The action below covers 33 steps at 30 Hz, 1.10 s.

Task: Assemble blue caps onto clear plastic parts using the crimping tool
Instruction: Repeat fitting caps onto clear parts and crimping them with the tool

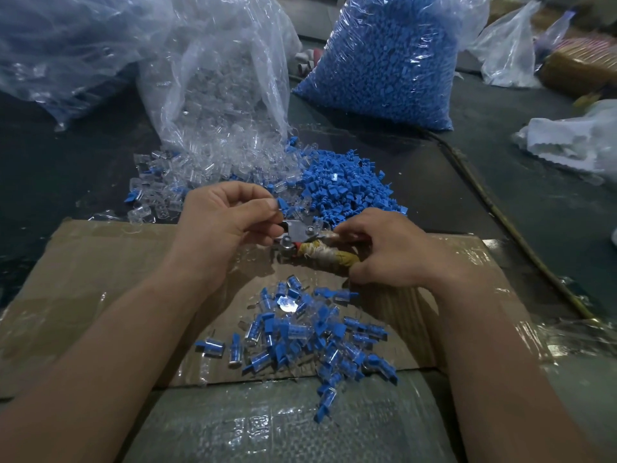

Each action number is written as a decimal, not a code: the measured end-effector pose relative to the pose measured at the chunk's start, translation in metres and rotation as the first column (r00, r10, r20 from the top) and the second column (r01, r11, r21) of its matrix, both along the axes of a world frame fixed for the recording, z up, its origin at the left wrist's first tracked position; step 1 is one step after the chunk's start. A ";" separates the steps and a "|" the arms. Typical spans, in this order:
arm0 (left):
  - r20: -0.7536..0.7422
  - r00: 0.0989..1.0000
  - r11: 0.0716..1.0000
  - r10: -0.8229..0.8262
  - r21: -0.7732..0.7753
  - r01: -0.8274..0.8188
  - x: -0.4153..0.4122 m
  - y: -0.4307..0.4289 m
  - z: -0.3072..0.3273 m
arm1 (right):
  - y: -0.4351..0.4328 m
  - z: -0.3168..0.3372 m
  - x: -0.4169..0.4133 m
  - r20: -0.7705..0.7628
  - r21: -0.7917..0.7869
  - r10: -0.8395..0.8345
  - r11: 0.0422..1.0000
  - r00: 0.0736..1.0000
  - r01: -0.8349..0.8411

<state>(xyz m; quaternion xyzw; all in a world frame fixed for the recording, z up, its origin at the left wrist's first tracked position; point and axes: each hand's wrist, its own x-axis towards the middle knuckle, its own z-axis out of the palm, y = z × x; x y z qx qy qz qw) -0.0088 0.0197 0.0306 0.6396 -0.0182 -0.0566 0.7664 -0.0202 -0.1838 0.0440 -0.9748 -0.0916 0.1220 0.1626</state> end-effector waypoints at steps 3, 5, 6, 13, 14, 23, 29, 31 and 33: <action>-0.011 1.000 0.999 0.010 -0.044 -0.011 0.002 0.001 -0.001 | 0.004 -0.004 0.003 0.075 -0.047 0.032 0.998 0.997 -0.029; -0.011 1.000 0.997 0.014 -0.074 -0.015 0.002 0.002 -0.002 | 0.005 -0.008 0.005 0.129 -0.098 0.064 0.994 0.990 -0.051; -0.002 1.000 0.997 0.016 -0.080 -0.016 0.003 0.002 -0.003 | 0.005 -0.009 0.006 0.146 -0.112 0.070 0.992 0.987 -0.054; 0.027 0.999 0.993 0.029 -0.114 -0.025 0.006 0.003 -0.005 | -0.002 -0.007 0.005 0.350 -0.075 0.052 0.997 0.935 -0.027; 0.036 0.999 0.994 0.032 -0.107 -0.028 0.006 0.003 -0.005 | -0.002 -0.006 0.004 0.386 -0.039 0.028 0.999 0.922 -0.014; 0.102 0.993 0.995 0.062 -0.085 -0.053 0.004 0.000 -0.008 | 0.014 -0.003 -0.005 0.375 0.227 -0.087 0.974 0.923 -0.001; 0.141 0.987 0.992 0.080 -0.105 -0.066 0.004 0.001 -0.011 | 0.022 -0.006 -0.006 0.331 0.170 -0.008 0.984 0.943 -0.052; 0.147 0.985 0.990 0.089 -0.118 -0.072 0.003 0.001 -0.011 | 0.023 -0.006 -0.006 0.321 0.191 -0.018 0.981 0.947 -0.046; 0.154 0.984 0.990 0.094 -0.117 -0.076 0.004 0.001 -0.011 | 0.023 -0.006 -0.006 0.312 0.206 -0.024 0.978 0.950 -0.043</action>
